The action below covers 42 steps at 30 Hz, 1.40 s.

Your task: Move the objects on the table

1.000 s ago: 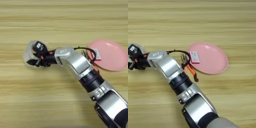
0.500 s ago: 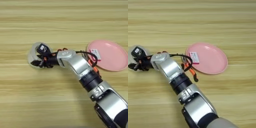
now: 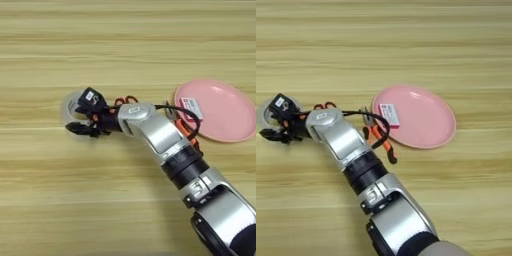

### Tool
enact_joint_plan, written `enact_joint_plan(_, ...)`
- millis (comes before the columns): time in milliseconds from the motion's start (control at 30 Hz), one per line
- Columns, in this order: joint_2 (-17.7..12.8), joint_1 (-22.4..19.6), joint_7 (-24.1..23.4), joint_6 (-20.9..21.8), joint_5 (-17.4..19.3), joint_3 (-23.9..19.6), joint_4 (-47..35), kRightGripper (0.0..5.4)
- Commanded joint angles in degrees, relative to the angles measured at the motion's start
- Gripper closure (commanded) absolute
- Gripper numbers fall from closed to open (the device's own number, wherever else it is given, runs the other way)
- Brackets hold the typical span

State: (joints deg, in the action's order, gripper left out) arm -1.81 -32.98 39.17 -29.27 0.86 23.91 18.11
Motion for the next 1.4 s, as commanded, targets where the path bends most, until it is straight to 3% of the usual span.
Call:
enact_joint_plan(33,-0.21,-4.56,-1.06,1.38,0.39,-2.80,-5.46,1.85)
enact_joint_plan(200,-0.63,-5.81,-1.92,0.79,1.01,-5.59,-10.00,1.38)
enact_joint_plan(333,-1.02,-4.31,-4.66,4.09,-0.21,-7.41,-13.79,1.00)
enact_joint_plan(533,-2.40,2.28,-9.89,11.52,-1.34,-10.63,-20.56,0.43)
enact_joint_plan(633,-2.59,5.81,-11.85,13.76,-0.04,-13.30,-23.62,0.10)
enact_joint_plan(800,-1.68,11.15,-15.66,18.56,2.15,-17.89,-26.02,0.03)
enact_joint_plan(867,-0.04,14.82,-18.81,22.55,1.65,-18.65,-25.82,0.03)
enact_joint_plan(1000,3.42,22.43,-28.73,35.07,-4.26,-17.42,-23.23,0.03)
enact_joint_plan(1067,3.70,24.66,-31.75,37.98,-5.53,-18.29,-24.13,0.03)
enact_joint_plan(1200,2.99,28.31,-34.19,37.93,-3.24,-21.93,-26.36,0.03)
enact_joint_plan(1400,1.59,33.62,-35.39,37.99,-2.59,-24.72,-26.78,0.03)
